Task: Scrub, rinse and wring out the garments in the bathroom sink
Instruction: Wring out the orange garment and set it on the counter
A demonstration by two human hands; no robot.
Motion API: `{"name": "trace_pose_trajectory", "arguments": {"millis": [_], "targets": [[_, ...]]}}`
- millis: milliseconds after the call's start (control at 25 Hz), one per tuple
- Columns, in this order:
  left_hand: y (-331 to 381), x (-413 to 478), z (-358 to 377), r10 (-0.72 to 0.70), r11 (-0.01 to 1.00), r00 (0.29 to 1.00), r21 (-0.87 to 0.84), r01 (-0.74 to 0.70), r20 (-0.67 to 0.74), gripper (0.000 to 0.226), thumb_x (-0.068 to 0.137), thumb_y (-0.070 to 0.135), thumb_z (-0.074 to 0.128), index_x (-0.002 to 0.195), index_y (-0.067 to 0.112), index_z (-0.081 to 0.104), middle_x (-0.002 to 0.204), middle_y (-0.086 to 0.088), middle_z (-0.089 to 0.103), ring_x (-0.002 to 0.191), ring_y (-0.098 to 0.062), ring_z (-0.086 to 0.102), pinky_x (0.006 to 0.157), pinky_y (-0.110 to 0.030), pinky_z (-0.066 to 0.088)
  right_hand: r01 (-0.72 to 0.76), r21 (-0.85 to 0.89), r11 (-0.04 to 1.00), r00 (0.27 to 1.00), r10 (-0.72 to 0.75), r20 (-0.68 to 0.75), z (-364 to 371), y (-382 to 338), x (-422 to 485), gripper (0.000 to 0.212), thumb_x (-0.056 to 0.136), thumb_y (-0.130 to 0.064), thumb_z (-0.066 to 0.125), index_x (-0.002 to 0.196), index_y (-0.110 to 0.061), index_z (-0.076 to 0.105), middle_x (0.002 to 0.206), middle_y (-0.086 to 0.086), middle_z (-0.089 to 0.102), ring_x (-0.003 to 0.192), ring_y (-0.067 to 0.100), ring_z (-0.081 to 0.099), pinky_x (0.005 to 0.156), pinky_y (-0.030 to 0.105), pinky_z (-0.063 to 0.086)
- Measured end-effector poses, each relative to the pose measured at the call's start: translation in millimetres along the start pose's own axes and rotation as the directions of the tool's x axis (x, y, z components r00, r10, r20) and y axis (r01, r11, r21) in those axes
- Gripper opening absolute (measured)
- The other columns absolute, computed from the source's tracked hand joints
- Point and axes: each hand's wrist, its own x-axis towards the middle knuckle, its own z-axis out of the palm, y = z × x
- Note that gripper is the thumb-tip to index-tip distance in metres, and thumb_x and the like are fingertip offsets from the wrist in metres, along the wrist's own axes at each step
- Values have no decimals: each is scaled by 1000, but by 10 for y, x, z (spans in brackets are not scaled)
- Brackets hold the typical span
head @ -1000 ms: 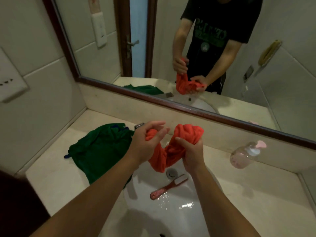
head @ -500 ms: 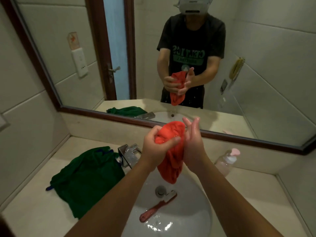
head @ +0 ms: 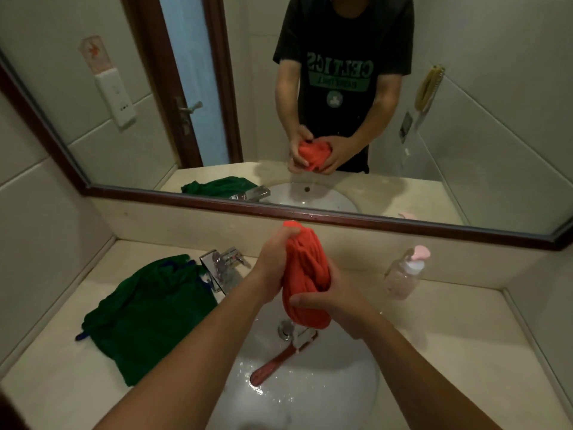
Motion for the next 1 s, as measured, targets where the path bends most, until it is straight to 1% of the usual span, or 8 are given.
{"name": "trace_pose_trajectory", "arguments": {"millis": [80, 160, 280, 440, 560, 680, 760, 1000], "targets": [[-24, 39, -189, -42, 997, 972, 70, 26, 231, 26, 79, 24, 59, 98, 7, 60, 87, -12, 59, 81, -23, 59, 78, -37, 50, -34, 189, 981, 998, 24, 55, -58, 73, -15, 84, 69, -1, 85, 143, -23, 52, 128, 11, 70, 113, 28, 70, 92, 47, 58], [-138, 93, -348, 12, 979, 950, 190, -74, 311, 37, 79, 24, 68, 110, 5, 60, 95, -8, 64, 90, -20, 62, 84, -34, 52, -97, 341, 935, 991, 58, 122, -93, 117, -47, 76, 72, 1, 78, 142, -16, 54, 127, 20, 68, 108, 34, 69, 87, 50, 59], [-385, 94, -329, 110, 984, 972, 115, -136, 207, 57, 67, 37, 84, 112, 8, 62, 99, -7, 69, 94, -21, 66, 85, -36, 54, -209, 442, 872, 964, 106, 245, -137, 190, -71, 78, 71, -7, 80, 144, -11, 51, 127, 26, 65, 107, 38, 67, 86, 51, 59], [-508, 87, -175, 58, 986, 993, -160, -41, 102, 61, 72, 11, 77, 128, 21, 56, 105, -15, 72, 92, -26, 70, 85, -37, 60, -380, 454, 806, 921, 285, 266, -144, 305, -48, 99, 54, -24, 95, 141, -5, 52, 117, 25, 69, 98, 36, 69, 84, 51, 58], [-504, 110, -125, 48, 991, 998, -125, -53, -42, 41, 65, 4, 86, 100, 14, 66, 84, -8, 65, 70, -18, 66, 66, -31, 58, -432, 469, 770, 901, 351, 254, -141, 340, -102, 106, 45, -36, 100, 137, -5, 57, 113, 23, 70, 97, 36, 70, 87, 53, 56], [-530, 117, -135, 19, 1000, 989, -10, -20, -144, 31, 63, 11, 90, 79, 18, 64, 76, -6, 62, 64, -18, 62, 62, -33, 55, -442, 307, 843, 896, 398, 197, -177, 241, -113, 99, 51, -31, 95, 139, -15, 53, 119, 21, 72, 105, 38, 71, 91, 61, 56], [-543, 126, -145, 20, 994, 975, 110, 4, -222, 33, 68, 9, 91, 78, 18, 61, 73, -5, 61, 64, -19, 62, 62, -36, 57, -442, 189, 877, 894, 414, 170, -210, 185, -71, 94, 59, -25, 94, 141, -15, 49, 120, 19, 72, 106, 40, 72, 86, 57, 59], [-529, 80, -162, 174, 887, 941, 461, -22, -290, 29, 73, 18, 88, 78, 21, 60, 76, -1, 67, 72, -19, 66, 70, -37, 60, -349, -229, 909, 933, 361, 11, -157, 61, 2, 63, 59, -34, 96, 117, -27, 71, 105, 1, 78, 101, 25, 74, 96, 49, 58]]}}
